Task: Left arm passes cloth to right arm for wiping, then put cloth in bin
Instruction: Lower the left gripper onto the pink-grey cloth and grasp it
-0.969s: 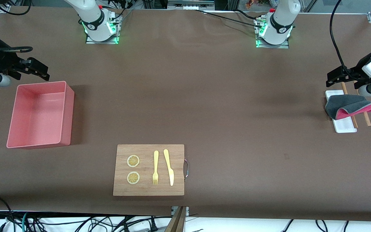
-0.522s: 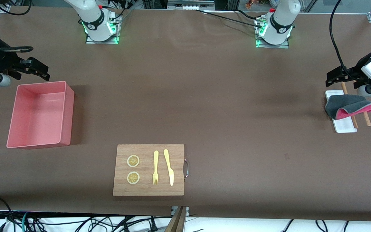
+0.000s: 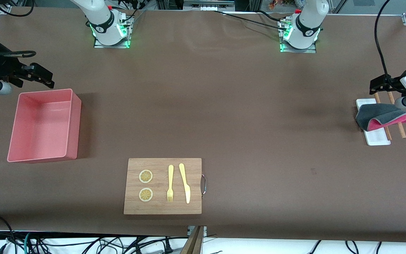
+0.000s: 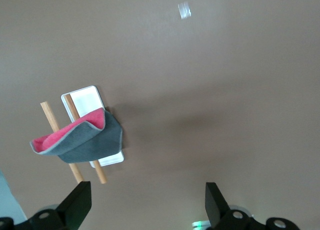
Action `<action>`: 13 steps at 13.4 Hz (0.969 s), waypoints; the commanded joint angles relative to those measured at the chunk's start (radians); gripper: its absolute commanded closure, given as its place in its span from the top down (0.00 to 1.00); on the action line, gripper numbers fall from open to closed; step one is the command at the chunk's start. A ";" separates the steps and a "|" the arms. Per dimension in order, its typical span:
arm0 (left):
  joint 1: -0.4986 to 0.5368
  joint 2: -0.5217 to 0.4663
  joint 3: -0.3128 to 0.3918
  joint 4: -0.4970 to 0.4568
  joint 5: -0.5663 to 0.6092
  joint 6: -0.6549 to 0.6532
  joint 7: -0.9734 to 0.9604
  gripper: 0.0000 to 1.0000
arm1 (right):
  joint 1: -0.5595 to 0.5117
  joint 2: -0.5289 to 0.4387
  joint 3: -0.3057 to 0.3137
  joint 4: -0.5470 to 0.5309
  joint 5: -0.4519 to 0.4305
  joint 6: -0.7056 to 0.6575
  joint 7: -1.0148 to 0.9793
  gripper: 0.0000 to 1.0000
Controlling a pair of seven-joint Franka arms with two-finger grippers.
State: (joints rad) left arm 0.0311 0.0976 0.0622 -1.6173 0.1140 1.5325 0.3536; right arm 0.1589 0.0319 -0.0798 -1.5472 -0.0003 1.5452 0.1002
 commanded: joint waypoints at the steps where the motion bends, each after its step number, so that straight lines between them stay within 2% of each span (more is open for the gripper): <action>1: 0.070 0.056 -0.005 0.004 0.024 0.015 0.236 1.00 | -0.001 0.000 0.003 0.015 -0.001 -0.010 -0.005 1.00; 4: 0.128 0.106 -0.005 -0.048 0.027 0.107 0.436 1.00 | -0.001 0.000 0.003 0.015 -0.001 -0.010 0.000 1.00; 6: 0.133 0.094 -0.005 -0.177 0.093 0.264 0.558 1.00 | -0.001 0.000 0.003 0.015 -0.001 -0.011 0.000 1.00; 10: 0.225 0.105 -0.009 -0.358 0.101 0.624 0.925 1.00 | 0.001 0.000 0.005 0.015 -0.001 -0.008 0.001 1.00; 13: 0.248 0.110 -0.010 -0.453 0.090 0.751 0.987 1.00 | 0.001 0.000 0.003 0.015 -0.001 -0.005 0.001 1.00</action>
State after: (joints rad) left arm 0.2677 0.2321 0.0645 -2.0064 0.1952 2.2087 1.2858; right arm 0.1594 0.0319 -0.0791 -1.5458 -0.0003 1.5449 0.1004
